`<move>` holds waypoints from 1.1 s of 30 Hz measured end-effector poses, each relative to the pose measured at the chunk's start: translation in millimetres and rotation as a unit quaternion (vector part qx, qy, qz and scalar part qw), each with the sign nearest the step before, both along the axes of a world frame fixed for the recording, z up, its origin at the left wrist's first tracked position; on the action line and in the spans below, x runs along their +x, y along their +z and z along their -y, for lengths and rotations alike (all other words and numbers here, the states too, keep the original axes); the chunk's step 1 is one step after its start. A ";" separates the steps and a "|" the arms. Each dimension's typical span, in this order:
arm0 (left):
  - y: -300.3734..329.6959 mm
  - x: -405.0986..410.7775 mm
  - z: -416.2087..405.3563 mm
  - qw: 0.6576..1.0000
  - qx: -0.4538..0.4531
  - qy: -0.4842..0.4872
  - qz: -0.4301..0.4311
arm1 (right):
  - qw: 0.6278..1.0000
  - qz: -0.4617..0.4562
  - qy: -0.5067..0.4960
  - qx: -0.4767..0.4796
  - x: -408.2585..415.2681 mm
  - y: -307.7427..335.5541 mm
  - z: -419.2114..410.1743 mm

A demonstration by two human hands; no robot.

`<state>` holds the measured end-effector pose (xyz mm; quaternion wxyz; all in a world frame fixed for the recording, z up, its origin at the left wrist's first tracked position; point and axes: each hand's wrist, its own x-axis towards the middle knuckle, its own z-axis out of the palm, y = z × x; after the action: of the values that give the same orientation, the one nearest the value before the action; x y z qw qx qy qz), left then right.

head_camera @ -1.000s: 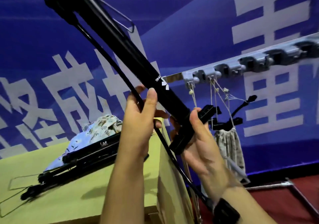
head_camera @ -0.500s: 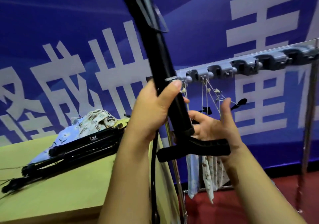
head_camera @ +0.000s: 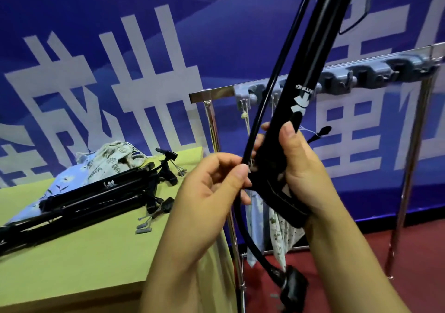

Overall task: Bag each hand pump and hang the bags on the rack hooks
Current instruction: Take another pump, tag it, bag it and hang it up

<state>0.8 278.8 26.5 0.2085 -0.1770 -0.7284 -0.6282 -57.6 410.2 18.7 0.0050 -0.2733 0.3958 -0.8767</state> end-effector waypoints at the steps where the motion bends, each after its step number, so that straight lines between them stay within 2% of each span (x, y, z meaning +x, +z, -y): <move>1: -2.9 0.1 -1.1 1.000 0.000 -0.006 0.000 | 1.000 0.007 -0.009 0.000 2.7 -0.9 1.9; 5: -14.9 -4.3 -5.7 0.999 -0.032 0.013 -0.023 | 0.999 -0.001 -0.044 0.004 6.3 -6.4 5.4; 11: -22.0 -12.3 -9.7 0.998 0.004 0.041 -0.040 | 0.997 0.036 -0.065 0.020 6.1 -14.2 5.8; 15: -28.2 -14.6 -12.4 0.997 -0.009 0.056 -0.043 | 0.995 0.071 -0.073 -0.020 5.4 -16.0 11.9; 18: -28.2 -15.4 -14.7 0.995 0.051 0.071 -0.042 | 0.994 0.076 -0.022 -0.074 8.0 -16.2 13.3; 21: -25.4 -15.8 -12.4 0.988 0.098 0.107 -0.056 | 0.995 0.072 0.013 -0.063 8.5 -14.3 9.0; 25: -25.8 -15.2 -7.2 0.982 0.088 0.146 -0.084 | 0.997 0.074 0.003 0.011 2.8 -13.4 0.9; 29: -28.8 -15.6 -5.5 0.988 0.084 0.104 -0.080 | 0.994 0.105 -0.009 -0.044 -0.7 -12.6 -1.8; 33: -20.6 -7.4 0.5 0.982 0.061 0.139 -0.116 | 0.990 0.126 -0.054 -0.044 -1.7 -15.5 -2.9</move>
<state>-6.6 278.3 5.9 0.3877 -0.1327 -0.6771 -0.6112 -59.4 413.1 3.2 -0.0048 -0.1392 0.3673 -0.9196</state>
